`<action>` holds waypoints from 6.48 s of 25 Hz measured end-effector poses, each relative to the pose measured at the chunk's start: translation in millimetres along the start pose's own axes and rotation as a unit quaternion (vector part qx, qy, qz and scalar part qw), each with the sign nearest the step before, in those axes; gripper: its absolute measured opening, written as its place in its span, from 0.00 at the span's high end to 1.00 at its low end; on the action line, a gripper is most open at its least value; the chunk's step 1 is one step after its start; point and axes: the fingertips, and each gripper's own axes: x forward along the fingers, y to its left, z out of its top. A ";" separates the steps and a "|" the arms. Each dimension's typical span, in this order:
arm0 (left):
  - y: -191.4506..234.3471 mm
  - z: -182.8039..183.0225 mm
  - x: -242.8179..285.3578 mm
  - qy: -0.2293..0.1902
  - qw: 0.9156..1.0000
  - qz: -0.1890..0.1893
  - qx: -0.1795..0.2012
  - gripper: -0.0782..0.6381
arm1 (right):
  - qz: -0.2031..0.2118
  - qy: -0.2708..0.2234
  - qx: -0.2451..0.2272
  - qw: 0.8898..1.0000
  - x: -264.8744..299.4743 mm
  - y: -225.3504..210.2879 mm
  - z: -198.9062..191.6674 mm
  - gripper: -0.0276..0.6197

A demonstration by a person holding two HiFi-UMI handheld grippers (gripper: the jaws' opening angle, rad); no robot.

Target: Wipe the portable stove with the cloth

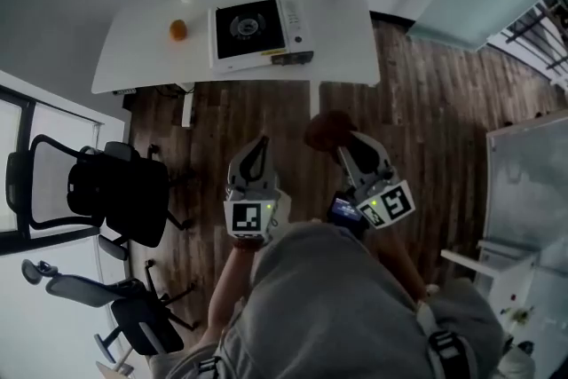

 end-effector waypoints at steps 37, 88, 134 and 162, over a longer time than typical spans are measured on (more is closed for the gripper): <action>229.7 -45.8 200.7 0.063 0.997 0.017 0.036 0.84 | -0.054 0.066 0.022 0.996 237.4 -172.6 -37.0 0.85; 259.6 -143.2 287.8 0.135 0.980 -0.095 0.111 0.63 | -0.074 0.398 -0.042 0.914 445.2 -339.5 -218.7 0.85; 262.6 -151.4 293.0 0.193 0.974 -0.098 0.069 0.61 | 0.022 0.419 -0.072 0.905 388.3 -268.6 -222.1 0.86; 260.4 -156.1 296.6 0.238 0.963 -0.108 0.063 0.61 | 0.077 0.440 -0.076 0.892 312.0 -205.9 -220.8 0.86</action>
